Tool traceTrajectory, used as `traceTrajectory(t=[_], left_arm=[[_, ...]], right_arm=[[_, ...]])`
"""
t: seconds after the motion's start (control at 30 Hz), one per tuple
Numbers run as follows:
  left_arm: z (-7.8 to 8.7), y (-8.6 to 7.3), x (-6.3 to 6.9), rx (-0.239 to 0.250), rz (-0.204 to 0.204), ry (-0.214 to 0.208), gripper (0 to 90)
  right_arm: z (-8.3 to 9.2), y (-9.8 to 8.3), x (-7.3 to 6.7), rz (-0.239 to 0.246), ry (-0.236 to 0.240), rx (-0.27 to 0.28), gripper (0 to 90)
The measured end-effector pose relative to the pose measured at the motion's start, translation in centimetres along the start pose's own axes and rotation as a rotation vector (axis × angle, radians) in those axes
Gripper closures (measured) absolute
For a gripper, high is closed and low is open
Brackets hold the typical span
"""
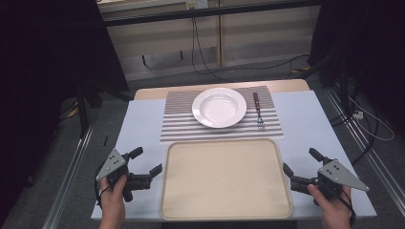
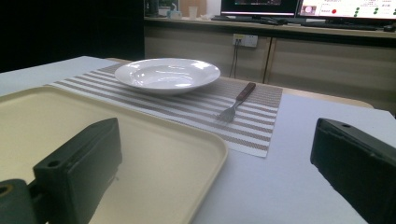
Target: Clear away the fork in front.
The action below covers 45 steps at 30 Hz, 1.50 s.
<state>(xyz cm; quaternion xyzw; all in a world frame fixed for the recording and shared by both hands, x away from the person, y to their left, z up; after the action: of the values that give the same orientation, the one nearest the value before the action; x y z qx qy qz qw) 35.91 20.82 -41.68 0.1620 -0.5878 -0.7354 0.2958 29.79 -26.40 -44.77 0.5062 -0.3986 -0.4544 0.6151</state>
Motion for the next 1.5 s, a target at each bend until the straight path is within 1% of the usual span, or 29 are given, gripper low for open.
traceTrajectory(t=[0.07, 0.1, 0.17, 0.2, 0.27, 0.33, 0.4, 0.43, 0.5, 0.57, 0.6, 0.63, 0.7, 0.73, 0.8, 0.97, 1.07, 1.1, 1.13, 1.17, 1.23, 1.27, 1.3, 1.33, 1.37, 1.4, 1.43, 1.47, 1.5], left_arm=[[0.0, -0.2, 0.2, -0.013, -0.003, -0.009, 1.8], [0.0, -0.3, 0.2, -0.014, -0.006, -0.011, 1.7], [-0.1, -0.3, 0.1, -0.014, -0.004, -0.012, 1.7], [-0.1, -0.2, 0.0, -0.008, 0.001, -0.011, 1.8], [-0.2, -0.3, -0.3, -0.006, 0.015, 0.008, 2.2], [0.0, -0.3, -0.2, -0.008, 0.010, -0.003, 2.1], [0.0, -0.3, -0.2, -0.002, 0.009, -0.004, 1.8], [0.0, -0.2, -0.3, 0.004, 0.015, 0.000, 1.8], [0.0, -0.2, -0.3, 0.003, 0.013, 0.004, 1.7], [0.0, -0.3, -0.3, -0.001, 0.011, 0.002, 1.7], [-0.1, -0.3, -0.3, -0.004, 0.010, 0.001, 1.7], [-0.1, -0.4, -0.3, -0.005, 0.008, 0.000, 1.7], [-0.2, -0.5, -0.2, -0.012, 0.003, -0.005, 1.7], [-0.2, -0.5, -0.2, -0.013, 0.007, -0.004, 1.7], [-0.3, -0.6, -0.1, -0.016, 0.006, -0.007, 1.7], [-0.2, -0.6, -0.2, -0.015, 0.002, -0.007, 1.7], [-0.1, -0.6, -0.3, -0.014, 0.003, -0.001, 1.8], [-0.1, -0.6, -0.3, -0.013, 0.003, 0.000, 1.7], [-0.1, -0.5, -0.3, -0.008, 0.011, 0.002, 1.7], [-0.1, -0.5, -0.4, -0.005, 0.008, 0.005, 1.7], [-0.1, -0.5, -0.4, 0.001, 0.015, 0.006, 1.7], [0.0, -0.5, -0.5, 0.000, 0.015, 0.008, 1.7], [0.0, -0.5, -0.5, -0.001, 0.012, 0.008, 1.7], [0.0, -0.5, -0.5, -0.003, 0.013, 0.009, 1.7], [0.0, -0.5, -0.6, 0.001, 0.014, 0.008, 1.7], [0.0, -0.5, -0.6, 0.001, 0.017, 0.008, 1.7], [0.0, -0.6, -0.6, -0.002, 0.015, 0.008, 1.7], [0.0, -0.6, -0.6, -0.003, 0.015, 0.008, 1.8], [0.0, -0.6, -0.6, -0.008, 0.015, 0.007, 1.7]], right_arm=[[0.0, 0.0, 0.0, -0.003, 0.002, -0.002, 1.6], [0.1, -0.1, 0.1, -0.010, -0.006, -0.009, 1.6], [0.3, -0.1, 0.0, -0.013, -0.004, -0.013, 1.6], [0.3, -0.2, 0.0, -0.001, -0.001, -0.021, 1.4], [0.3, -0.3, 0.0, 0.024, 0.003, -0.043, 1.3], [0.2, -0.1, 0.1, 0.036, -0.002, -0.040, 1.3], [0.0, 0.1, 0.2, 0.047, -0.002, -0.030, 1.7], [-0.1, 0.2, 0.2, 0.044, 0.007, -0.023, 1.7], [-0.4, 0.1, 0.3, 0.046, 0.001, -0.033, 1.7], [-0.8, 0.1, 0.3, 0.019, 0.003, -0.037, 1.7], [-0.8, 0.1, 0.3, 0.019, 0.003, -0.037, 1.6], [-1.1, 0.1, 0.4, 0.016, -0.011, -0.047, 1.6], [-1.6, 0.3, 0.4, 0.032, -0.011, -0.053, 1.6], [-1.7, 0.4, 0.5, 0.040, -0.022, -0.056, 1.7], [-1.9, 0.7, 0.5, 0.045, -0.026, -0.065, 2.4], [-2.2, 1.1, 0.2, 0.032, 0.006, -0.072, 2.4], [-2.3, 1.3, 0.4, 0.041, 0.005, -0.077, 2.1], [-2.7, 1.7, 0.8, 0.031, -0.005, -0.083, 2.2], [-3.0, 2.0, 1.1, 0.018, -0.010, -0.079, 2.3], [-3.3, 2.3, 1.3, 0.008, -0.014, -0.074, 2.8], [-3.7, 2.6, 1.5, 0.002, -0.015, -0.074, 3.2], [-4.5, 3.1, 1.8, -0.004, -0.022, -0.071, 3.2], [-4.5, 3.1, 1.8, -0.004, -0.022, -0.071, 3.2], [-5.3, 3.5, 2.0, -0.002, -0.028, -0.076, 3.2], [-5.3, 3.5, 2.0, -0.002, -0.028, -0.076, 3.2], [-6.0, 4.1, 2.1, 0.010, -0.027, -0.076, 3.2], [-6.0, 4.1, 2.1, 0.010, -0.027, -0.076, 3.2], [-6.9, 4.5, 2.0, 0.007, -0.010, -0.081, 4.0], [-7.3, 4.7, 1.9, 0.009, -0.006, -0.083, 4.3]])
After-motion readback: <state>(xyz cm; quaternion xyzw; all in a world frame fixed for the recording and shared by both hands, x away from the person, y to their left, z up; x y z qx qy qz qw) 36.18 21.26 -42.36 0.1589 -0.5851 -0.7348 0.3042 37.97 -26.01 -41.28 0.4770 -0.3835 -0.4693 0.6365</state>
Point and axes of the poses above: each handheld gripper's, and its own axes: z roughly backward along the jaws, y roughly out of its top, x roughly to its right, the point moved 6 cm from there along -z, roughly forward along the jaws, and after that the axes turned 4 degrees about -y, right-handed, at the moved point
